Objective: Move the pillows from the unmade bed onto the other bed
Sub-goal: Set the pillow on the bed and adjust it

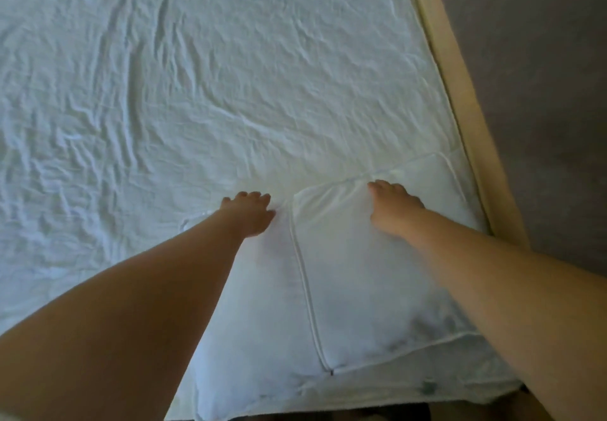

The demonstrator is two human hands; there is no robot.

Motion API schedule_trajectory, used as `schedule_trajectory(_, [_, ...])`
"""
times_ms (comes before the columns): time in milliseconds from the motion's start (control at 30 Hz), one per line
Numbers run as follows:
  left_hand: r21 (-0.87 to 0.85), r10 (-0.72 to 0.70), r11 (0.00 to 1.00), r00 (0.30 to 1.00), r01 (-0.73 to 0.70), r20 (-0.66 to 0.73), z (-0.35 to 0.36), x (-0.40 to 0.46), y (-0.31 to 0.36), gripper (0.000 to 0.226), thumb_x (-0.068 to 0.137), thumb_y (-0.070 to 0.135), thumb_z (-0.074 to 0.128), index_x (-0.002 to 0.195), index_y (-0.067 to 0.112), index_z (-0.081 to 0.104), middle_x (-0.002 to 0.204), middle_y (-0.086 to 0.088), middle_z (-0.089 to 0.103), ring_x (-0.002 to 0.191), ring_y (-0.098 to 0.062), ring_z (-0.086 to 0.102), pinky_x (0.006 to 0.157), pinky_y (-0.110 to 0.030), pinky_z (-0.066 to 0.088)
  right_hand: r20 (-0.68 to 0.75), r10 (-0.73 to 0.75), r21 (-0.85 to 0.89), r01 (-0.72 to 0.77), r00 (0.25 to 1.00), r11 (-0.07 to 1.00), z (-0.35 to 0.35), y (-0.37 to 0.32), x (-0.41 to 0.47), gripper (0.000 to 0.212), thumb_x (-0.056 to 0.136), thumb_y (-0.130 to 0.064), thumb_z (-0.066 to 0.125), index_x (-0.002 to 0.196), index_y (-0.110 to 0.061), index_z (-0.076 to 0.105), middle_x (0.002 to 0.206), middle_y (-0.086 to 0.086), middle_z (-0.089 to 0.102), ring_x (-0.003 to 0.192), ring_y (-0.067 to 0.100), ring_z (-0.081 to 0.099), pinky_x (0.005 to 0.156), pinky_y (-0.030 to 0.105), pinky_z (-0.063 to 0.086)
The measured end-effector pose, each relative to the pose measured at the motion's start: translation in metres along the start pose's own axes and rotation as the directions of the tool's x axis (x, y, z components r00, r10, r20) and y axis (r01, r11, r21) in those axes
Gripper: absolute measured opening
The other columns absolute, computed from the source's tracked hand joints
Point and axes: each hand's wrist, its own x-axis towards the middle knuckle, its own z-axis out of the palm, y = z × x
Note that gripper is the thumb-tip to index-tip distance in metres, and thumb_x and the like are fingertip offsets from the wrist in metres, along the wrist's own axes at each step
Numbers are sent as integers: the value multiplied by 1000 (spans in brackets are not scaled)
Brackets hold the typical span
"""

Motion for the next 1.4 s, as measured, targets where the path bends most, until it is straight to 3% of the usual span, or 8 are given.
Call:
schedule_trajectory(267, [-143, -110, 981, 981, 133, 162, 36, 43, 37, 63, 94, 53, 46, 144, 16, 39, 145, -10, 48, 135, -31, 43, 115, -54, 24, 153, -108, -213, 140, 982, 967, 8, -5, 87, 61, 89, -22, 49, 147, -13, 34, 146, 13, 47, 136, 32, 44, 116, 51, 27])
schedule_trajectory(467, [-6, 35, 999, 996, -35, 80, 29, 20, 46, 59, 85, 65, 52, 117, 16, 60, 110, -3, 65, 107, -25, 62, 94, -39, 43, 100, -196, -286, 217, 975, 933, 15, 7, 57, 38, 88, -35, 51, 122, -20, 62, 126, 6, 64, 120, 27, 59, 107, 41, 34])
schedule_trajectory(633, [28, 200, 976, 941, -215, 273, -47, -1, 62, 40, 82, 54, 68, 94, 16, 65, 87, 1, 61, 85, -20, 61, 72, -30, 44, 30, -151, -164, 154, 988, 974, -30, 28, 7, 27, 85, -27, 60, 108, -16, 68, 114, 9, 67, 107, 30, 66, 86, 31, 46])
schedule_trajectory(767, [-50, 267, 964, 950, -262, 165, -118, -32, 74, 27, 80, 45, 72, 82, 22, 58, 86, 3, 61, 79, -16, 59, 70, -28, 43, -43, -108, -125, 102, 993, 987, -90, 48, -41, 16, 80, -19, 64, 94, -15, 69, 107, 10, 68, 99, 32, 67, 72, 28, 46])
schedule_trajectory(1000, [167, 340, 923, 938, -347, 67, -215, -103, 73, 40, 75, 47, 74, 94, 12, 68, 94, -5, 68, 83, -23, 68, 73, -36, 56, -210, -82, -144, 52, 974, 988, -169, 45, -139, 18, 80, -4, 56, 63, -11, 57, 66, 2, 49, 69, 25, 54, 53, 26, 36])
schedule_trajectory(1133, [262, 289, 896, 920, -357, 265, -197, -127, 71, 42, 75, 43, 73, 95, 6, 71, 89, -14, 76, 78, -27, 73, 74, -37, 57, 61, -38, -146, 46, 997, 988, -147, 22, -168, 18, 72, 7, 61, 79, -8, 66, 66, 6, 55, 59, 21, 50, 47, 23, 34])
schedule_trajectory(1267, [228, 236, 874, 785, -429, 573, -149, -128, 66, 34, 88, 36, 68, 99, 4, 69, 79, -3, 71, 79, -20, 69, 96, -39, 52, 353, 39, -78, -12, 935, 997, -101, 11, -166, 18, 75, 8, 63, 90, -1, 66, 72, 18, 53, 60, 27, 54, 45, 26, 47])
schedule_trajectory(1400, [106, 279, 925, 841, -365, 464, -123, -120, 46, 27, 96, 29, 61, 112, 8, 66, 103, -4, 74, 90, -17, 69, 97, -35, 51, 218, 53, -98, -32, 975, 995, -84, 16, -154, 11, 85, 4, 57, 86, -6, 58, 66, 10, 45, 50, 19, 43, 38, 21, 36])
